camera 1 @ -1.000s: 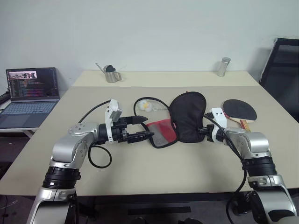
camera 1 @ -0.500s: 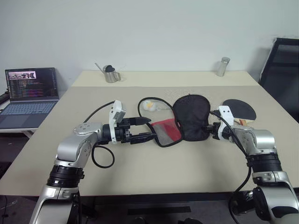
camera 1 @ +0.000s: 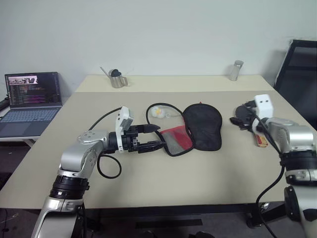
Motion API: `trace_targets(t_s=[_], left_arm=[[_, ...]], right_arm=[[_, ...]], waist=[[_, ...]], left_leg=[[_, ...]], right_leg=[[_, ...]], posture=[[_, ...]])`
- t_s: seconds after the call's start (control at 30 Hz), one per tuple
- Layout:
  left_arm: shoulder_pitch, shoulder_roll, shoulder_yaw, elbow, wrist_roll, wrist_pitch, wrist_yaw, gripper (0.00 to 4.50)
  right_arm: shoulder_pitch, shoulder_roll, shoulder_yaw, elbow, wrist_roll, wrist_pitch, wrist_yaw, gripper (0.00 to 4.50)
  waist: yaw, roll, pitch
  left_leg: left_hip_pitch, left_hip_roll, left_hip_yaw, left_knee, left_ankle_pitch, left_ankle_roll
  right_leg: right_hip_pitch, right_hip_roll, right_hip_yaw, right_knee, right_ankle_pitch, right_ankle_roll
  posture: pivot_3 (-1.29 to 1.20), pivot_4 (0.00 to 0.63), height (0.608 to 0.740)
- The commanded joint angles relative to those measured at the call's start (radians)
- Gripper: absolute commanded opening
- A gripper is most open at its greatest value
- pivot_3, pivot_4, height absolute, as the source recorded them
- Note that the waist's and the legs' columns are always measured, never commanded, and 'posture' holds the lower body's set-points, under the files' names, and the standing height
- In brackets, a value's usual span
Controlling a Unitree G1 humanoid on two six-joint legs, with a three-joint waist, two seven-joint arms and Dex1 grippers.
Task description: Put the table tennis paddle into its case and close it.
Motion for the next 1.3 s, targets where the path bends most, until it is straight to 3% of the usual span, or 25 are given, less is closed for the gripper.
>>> trace_targets(t_s=[0.03, 0.23, 0.57, 0.7, 0.87, 0.93, 1.13, 1.3], left_arm=[[-0.036, 0.006, -0.005, -0.005, 0.006, -0.024, -0.013, 4.4], [-0.042, 0.004, -0.01, -0.002, 0.013, -0.025, -0.017, 4.4], [-0.046, 0.003, -0.009, 0.001, 0.023, -0.025, -0.022, 4.4], [-0.042, 0.005, -0.006, -0.004, 0.022, -0.023, -0.021, 4.4], [-0.036, 0.006, -0.005, -0.011, 0.019, -0.02, -0.021, 4.4], [-0.037, 0.006, -0.006, -0.011, 0.019, -0.02, -0.023, 4.4], [-0.039, 0.007, -0.006, -0.015, 0.016, -0.019, -0.026, 4.4], [-0.037, 0.004, -0.015, -0.023, 0.012, -0.018, -0.04, 4.4]], right_arm=[[-0.046, -0.021, -0.026, 0.17, -0.049, -0.108, -0.061, 4.38], [-0.109, -0.008, -0.038, 0.398, -0.069, -0.218, -0.101, 4.38], [-0.13, 0.005, -0.026, 0.553, -0.104, -0.292, -0.085, 4.38], [-0.112, 0.01, -0.02, 0.566, -0.117, -0.295, -0.066, 3.5], [-0.089, 0.012, 0.001, 0.54, -0.128, -0.276, -0.016, 1.69], [-0.073, 0.01, 0.012, 0.504, -0.13, -0.255, 0.018, 1.18], [0.074, -0.047, -0.005, 0.244, -0.093, -0.105, 0.086, 1.18], [0.331, -0.117, -0.064, -0.235, -0.008, 0.175, 0.133, 1.18]], waist=[[-0.001, 0.0, 0.0], [-0.005, 0.0, 0.0], [-0.007, 0.0, 0.0], [-0.007, 0.0, 0.0], [-0.006, 0.0, 0.0], [-0.006, 0.0, 0.0], [-0.003, 0.0, 0.0], [0.016, 0.0, 0.0]], left_leg=[[0.0, 0.0, 0.001, 0.0, 0.0, 0.0], [0.0, 0.0, 0.002, -0.001, 0.0, 0.0], [0.0, 0.001, 0.002, -0.001, 0.0, 0.0], [0.0, 0.001, 0.002, -0.001, 0.0, 0.0], [0.0, 0.001, 0.002, 0.0, 0.0, 0.0], [0.0, 0.001, 0.002, 0.0, 0.0, 0.0], [0.0, 0.001, 0.001, -0.001, 0.0, 0.0], [0.0, 0.001, 0.0, 0.0, 0.0, 0.0]], right_leg=[[0.0, 0.0, 0.0, 0.0, 0.0, 0.0], [-0.001, 0.0, 0.002, 0.0, 0.0, 0.0], [-0.001, 0.001, 0.003, 0.0, 0.001, 0.0], [-0.001, 0.001, 0.003, 0.001, 0.001, 0.0], [0.0, 0.001, 0.003, 0.001, 0.001, 0.0], [0.0, 0.001, 0.003, 0.001, 0.001, 0.0], [0.0, 0.002, 0.002, 0.0, 0.001, 0.0], [0.0, 0.002, 0.001, 0.0, 0.001, 0.0]], posture=[[0.0, 0.15, 0.74], [0.0, 0.15, 0.74], [0.0, 0.15, 0.74], [0.0, 0.15, 0.74], [0.0, 0.15, 0.74], [0.0, 0.15, 0.74], [0.0, 0.15, 0.74], [0.0, 0.15, 0.74]])
